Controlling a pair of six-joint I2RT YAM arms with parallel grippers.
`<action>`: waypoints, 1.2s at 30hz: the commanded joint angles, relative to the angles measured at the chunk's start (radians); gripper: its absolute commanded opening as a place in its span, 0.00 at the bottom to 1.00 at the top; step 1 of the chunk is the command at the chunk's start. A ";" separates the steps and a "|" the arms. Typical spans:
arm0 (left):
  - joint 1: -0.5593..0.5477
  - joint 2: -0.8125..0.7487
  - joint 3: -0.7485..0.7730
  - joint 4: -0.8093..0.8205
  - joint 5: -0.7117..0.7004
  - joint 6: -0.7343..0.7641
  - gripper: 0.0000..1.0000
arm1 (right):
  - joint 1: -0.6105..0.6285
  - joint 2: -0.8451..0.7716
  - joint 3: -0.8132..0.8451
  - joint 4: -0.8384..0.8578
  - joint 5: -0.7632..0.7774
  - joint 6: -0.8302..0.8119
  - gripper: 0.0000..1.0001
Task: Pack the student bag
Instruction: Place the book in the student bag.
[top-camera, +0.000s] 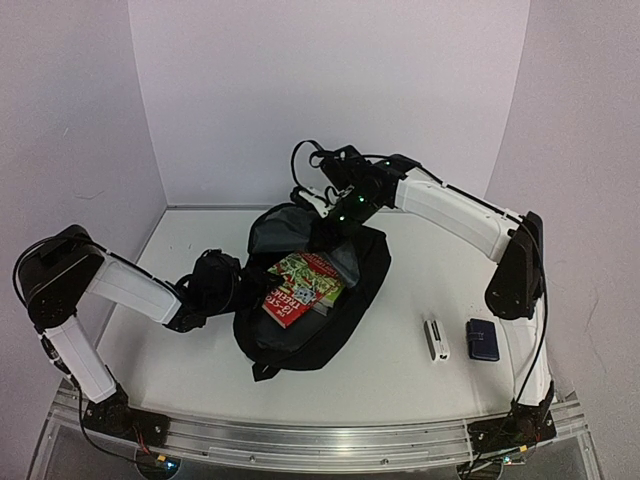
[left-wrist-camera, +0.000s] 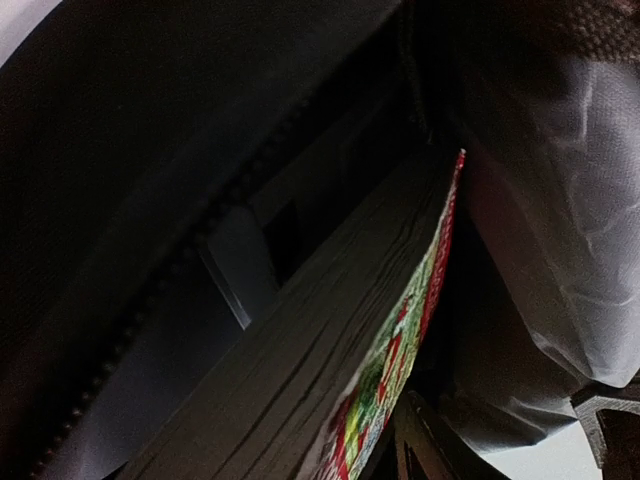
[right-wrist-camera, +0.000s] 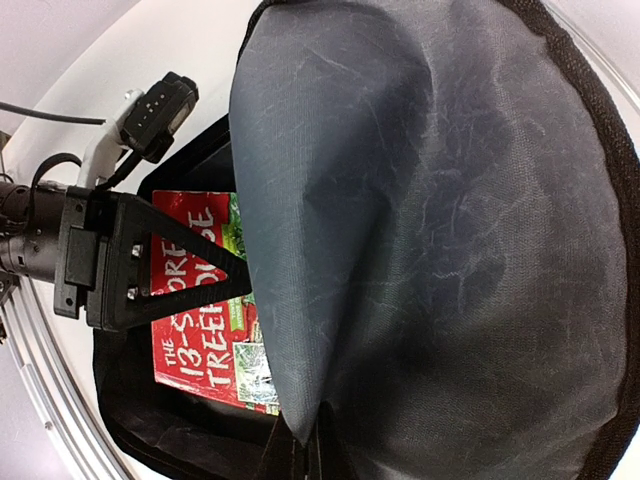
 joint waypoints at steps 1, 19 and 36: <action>-0.017 -0.064 0.026 -0.077 -0.022 -0.029 0.61 | 0.013 -0.087 0.002 0.031 -0.037 -0.007 0.00; -0.082 -0.076 -0.056 0.119 -0.125 -0.142 0.00 | 0.015 -0.110 -0.038 0.025 -0.141 -0.023 0.00; -0.037 0.239 0.278 0.248 -0.023 -0.095 0.23 | 0.019 -0.141 -0.077 0.017 -0.139 -0.026 0.00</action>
